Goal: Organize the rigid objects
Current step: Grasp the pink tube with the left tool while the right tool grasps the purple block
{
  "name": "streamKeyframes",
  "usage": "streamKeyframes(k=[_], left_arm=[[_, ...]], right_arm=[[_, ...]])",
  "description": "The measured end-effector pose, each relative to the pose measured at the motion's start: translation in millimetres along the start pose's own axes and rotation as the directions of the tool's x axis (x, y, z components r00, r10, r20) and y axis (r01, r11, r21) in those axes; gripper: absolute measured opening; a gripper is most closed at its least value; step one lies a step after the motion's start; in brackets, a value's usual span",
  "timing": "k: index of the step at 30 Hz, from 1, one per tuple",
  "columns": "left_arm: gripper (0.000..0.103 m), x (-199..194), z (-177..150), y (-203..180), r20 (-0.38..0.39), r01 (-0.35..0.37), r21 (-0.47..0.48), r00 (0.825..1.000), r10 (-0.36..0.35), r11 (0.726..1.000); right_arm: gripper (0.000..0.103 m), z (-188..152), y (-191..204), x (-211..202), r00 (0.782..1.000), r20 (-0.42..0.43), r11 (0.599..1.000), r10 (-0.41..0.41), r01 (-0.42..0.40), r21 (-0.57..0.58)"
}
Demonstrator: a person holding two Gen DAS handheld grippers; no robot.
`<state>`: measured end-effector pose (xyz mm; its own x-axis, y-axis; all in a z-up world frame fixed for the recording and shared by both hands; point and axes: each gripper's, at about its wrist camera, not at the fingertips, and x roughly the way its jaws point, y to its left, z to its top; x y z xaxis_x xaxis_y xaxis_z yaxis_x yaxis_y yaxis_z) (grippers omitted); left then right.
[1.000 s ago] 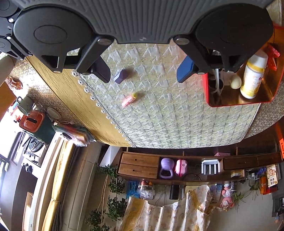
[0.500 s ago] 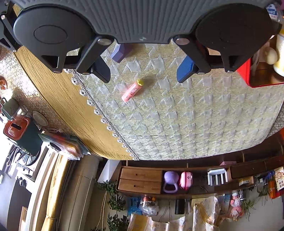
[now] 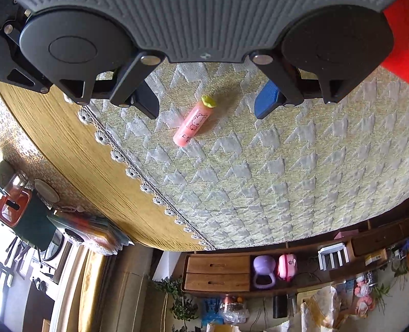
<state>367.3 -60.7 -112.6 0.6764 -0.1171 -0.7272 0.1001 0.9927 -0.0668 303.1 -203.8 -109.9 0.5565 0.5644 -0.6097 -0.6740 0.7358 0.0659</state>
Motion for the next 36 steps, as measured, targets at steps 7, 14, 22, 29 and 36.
streamKeyframes(k=[7, 14, 22, 29, 36], left_arm=[[0.059, 17.3, -3.0, -13.4, 0.009, -0.017, 0.090, 1.000, 0.016, 0.996], [0.033, 19.4, -2.1, -17.5, 0.038, -0.003, 0.120, 0.999, -0.002, 0.993], [0.024, 18.0, -4.1, -25.6, 0.063, -0.073, 0.185, 0.996, 0.063, 0.980], [0.016, 13.6, -6.5, -23.6, 0.054, -0.095, 0.176, 0.995, 0.087, 0.980], [0.016, -2.1, -13.8, -19.7, 0.026, -0.085, 0.115, 0.996, 0.082, 0.990]], right_arm=[[0.064, -4.0, -0.3, 10.2, 1.000, -0.009, 1.000, 0.012, -0.012, 0.006], [0.062, -7.5, -4.2, 8.9, 0.999, 0.006, 0.999, 0.033, -0.033, 0.020], [0.042, -6.7, -0.9, 9.4, 1.000, 0.005, 1.000, -0.004, 0.004, -0.021], [0.035, -5.7, 1.0, 7.1, 0.999, 0.012, 0.999, -0.037, 0.037, 0.005], [0.035, -7.7, 0.9, -10.6, 0.997, 0.024, 0.995, -0.068, 0.066, 0.069]])
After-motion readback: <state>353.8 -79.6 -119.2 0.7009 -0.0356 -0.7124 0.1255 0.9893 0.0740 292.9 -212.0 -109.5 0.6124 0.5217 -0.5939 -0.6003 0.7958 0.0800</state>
